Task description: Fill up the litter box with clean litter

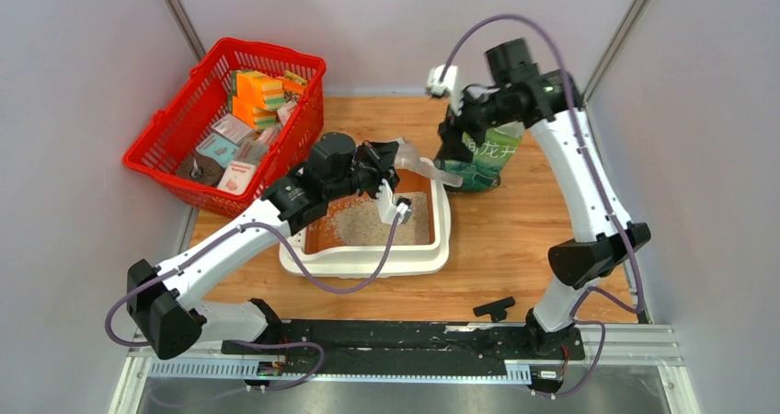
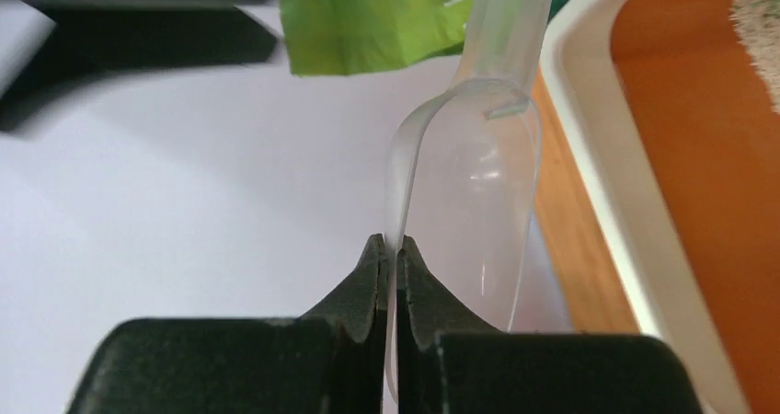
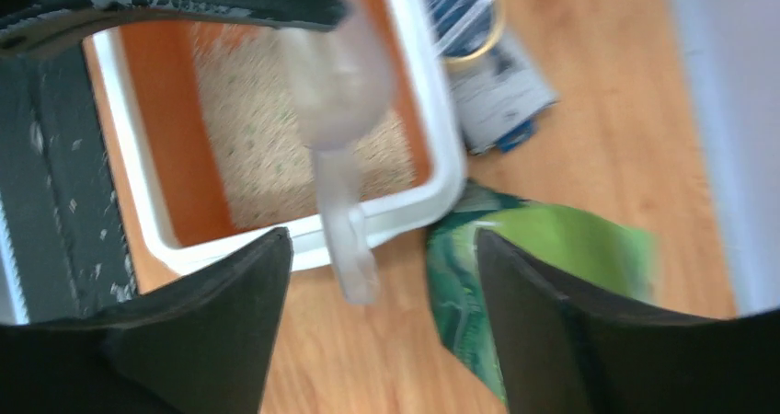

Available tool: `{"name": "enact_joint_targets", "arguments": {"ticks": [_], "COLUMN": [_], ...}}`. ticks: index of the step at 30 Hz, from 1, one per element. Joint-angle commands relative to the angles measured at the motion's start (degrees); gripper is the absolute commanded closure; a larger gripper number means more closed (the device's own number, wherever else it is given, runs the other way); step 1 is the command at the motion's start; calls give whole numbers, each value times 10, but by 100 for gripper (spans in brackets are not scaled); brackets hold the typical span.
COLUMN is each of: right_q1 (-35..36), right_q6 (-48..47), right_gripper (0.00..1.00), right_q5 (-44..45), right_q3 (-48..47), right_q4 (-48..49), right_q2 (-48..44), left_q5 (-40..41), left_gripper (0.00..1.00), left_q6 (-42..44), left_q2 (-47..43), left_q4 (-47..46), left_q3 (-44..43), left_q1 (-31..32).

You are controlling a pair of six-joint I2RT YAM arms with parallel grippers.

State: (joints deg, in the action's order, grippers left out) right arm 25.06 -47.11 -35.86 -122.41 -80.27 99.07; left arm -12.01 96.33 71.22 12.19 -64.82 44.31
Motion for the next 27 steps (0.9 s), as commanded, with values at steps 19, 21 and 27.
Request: {"name": "enact_joint_targets", "arguments": {"ticks": [19, 21, 27], "right_q1": [-220, -221, -221], "right_q6": [555, 582, 650], "right_gripper": [0, 0, 1], "right_q5": [-281, -282, -296], "right_q3": [175, 177, 190], "right_q4": [300, 310, 358], "right_q2": [-165, -152, -139], "left_q5": [-340, -361, -365], "left_gripper": [100, 100, 100], "left_q6": [-994, -1036, -1062], "left_q2": [149, 158, 168], "left_q4": [119, 90, 58], "left_q3": [-286, -279, -282], "left_q1": [-157, -160, -161]}}
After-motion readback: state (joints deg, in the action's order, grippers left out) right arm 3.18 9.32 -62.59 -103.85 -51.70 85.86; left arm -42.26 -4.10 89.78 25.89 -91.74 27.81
